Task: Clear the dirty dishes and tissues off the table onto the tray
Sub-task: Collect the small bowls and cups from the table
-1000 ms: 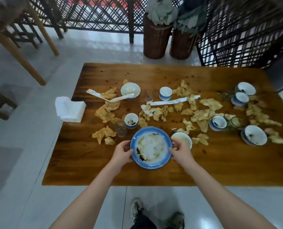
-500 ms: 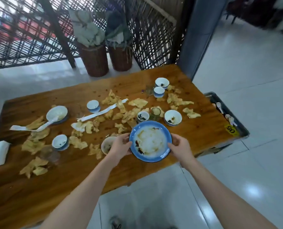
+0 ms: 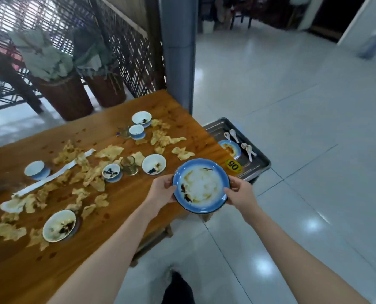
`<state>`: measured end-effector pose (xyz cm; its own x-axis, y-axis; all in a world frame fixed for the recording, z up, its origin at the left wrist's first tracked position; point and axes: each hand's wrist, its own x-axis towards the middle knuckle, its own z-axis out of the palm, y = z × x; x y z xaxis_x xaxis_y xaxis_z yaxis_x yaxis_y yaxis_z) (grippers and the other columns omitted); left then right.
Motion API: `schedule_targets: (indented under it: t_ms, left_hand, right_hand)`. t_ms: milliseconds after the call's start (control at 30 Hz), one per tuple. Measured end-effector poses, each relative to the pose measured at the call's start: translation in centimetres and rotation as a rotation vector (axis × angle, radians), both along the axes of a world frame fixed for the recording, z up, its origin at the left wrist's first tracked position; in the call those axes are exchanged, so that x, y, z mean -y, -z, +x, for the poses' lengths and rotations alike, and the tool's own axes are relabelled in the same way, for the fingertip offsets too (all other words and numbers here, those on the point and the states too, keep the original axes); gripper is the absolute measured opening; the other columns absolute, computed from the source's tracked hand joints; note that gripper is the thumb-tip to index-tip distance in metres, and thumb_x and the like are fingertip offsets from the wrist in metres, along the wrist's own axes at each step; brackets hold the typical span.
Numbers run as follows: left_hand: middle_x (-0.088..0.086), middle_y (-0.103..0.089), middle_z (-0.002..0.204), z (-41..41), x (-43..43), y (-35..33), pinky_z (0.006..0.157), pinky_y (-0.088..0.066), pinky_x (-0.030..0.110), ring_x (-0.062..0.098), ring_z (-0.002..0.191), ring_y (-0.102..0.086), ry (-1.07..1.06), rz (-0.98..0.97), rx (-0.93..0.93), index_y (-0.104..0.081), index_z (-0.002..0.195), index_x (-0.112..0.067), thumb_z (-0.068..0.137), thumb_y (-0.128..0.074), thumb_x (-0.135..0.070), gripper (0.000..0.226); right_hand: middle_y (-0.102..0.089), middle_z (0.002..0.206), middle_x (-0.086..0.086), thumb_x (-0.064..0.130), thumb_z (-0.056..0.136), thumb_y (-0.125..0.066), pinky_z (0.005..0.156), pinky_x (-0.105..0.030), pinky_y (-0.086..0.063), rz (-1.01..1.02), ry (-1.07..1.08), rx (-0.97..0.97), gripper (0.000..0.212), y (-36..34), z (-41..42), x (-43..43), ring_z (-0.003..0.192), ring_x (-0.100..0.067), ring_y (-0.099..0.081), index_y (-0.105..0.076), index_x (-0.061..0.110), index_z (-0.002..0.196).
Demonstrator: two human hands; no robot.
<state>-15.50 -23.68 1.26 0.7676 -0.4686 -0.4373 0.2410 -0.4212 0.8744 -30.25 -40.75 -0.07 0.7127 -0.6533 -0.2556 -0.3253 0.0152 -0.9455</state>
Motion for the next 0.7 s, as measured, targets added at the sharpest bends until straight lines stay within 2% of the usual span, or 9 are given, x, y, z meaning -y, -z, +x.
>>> schedule_targets:
  t_ms: [100,133,233,367,500,700]
  left_hand:
    - [0.004,-0.069,0.097,-0.3,4.4,0.4,0.065,-0.059,0.03,0.016,0.087,-0.066,0.048,0.016,-0.005,-0.063,0.109,-0.013,0.094,-0.052,0.004,0.026]
    - [0.005,-0.068,0.098,-0.4,5.8,0.6,0.065,-0.058,0.03,0.017,0.089,-0.066,0.064,0.019,-0.007,-0.063,0.112,-0.012,0.094,-0.052,0.004,0.026]
    - [0.008,-0.068,0.104,-0.2,10.3,1.4,0.068,-0.059,0.032,0.018,0.091,-0.067,0.108,0.023,-0.018,-0.062,0.12,-0.009,0.094,-0.052,0.002,0.03]
    - [0.003,-0.071,0.099,1.1,16.7,2.6,0.068,-0.06,0.032,0.014,0.087,-0.069,0.196,0.021,-0.002,-0.062,0.122,-0.011,0.094,-0.053,0.0,0.031]
    - [0.003,-0.07,0.1,3.1,23.3,3.6,0.062,-0.059,0.025,0.013,0.084,-0.068,0.24,0.039,-0.022,-0.061,0.125,-0.012,0.093,-0.057,-0.003,0.033]
    - [0.005,-0.07,0.101,7.0,31.7,4.5,0.065,-0.06,0.03,0.015,0.087,-0.069,0.26,0.04,-0.082,-0.055,0.132,-0.013,0.095,-0.053,-0.005,0.038]
  right_hand:
    - [-0.072,0.082,0.013,-0.006,0.085,-0.058,0.068,-0.04,-0.059,0.033,0.064,-0.005,0.041,0.5,-1.2,3.4,0.077,-0.01,-0.069,-0.063,0.035,0.088]
    - [-0.072,0.084,0.012,-0.006,0.085,-0.059,0.069,-0.038,-0.059,0.035,0.088,-0.011,0.041,0.6,-1.4,4.6,0.079,-0.011,-0.069,-0.062,0.034,0.09]
    - [-0.071,0.081,0.013,-0.006,0.087,-0.057,0.057,-0.026,-0.056,0.076,0.146,-0.022,0.036,1.0,-1.8,8.3,0.075,-0.009,-0.069,-0.063,0.029,0.094]
    - [-0.067,0.092,0.0,-0.005,0.088,-0.056,0.058,-0.025,-0.056,0.083,0.22,-0.079,0.033,1.5,-1.5,13.6,0.084,-0.018,-0.066,-0.059,0.023,0.106]
    - [-0.064,0.091,-0.011,-0.006,0.087,-0.054,0.057,-0.025,-0.054,0.053,0.239,-0.119,0.034,1.4,-0.3,19.7,0.077,-0.019,-0.065,-0.063,0.018,0.11]
    - [-0.064,0.082,-0.002,-0.008,0.087,-0.054,0.054,-0.02,-0.054,0.042,0.251,-0.128,0.036,1.2,3.3,28.3,0.071,-0.013,-0.064,-0.064,0.024,0.097]
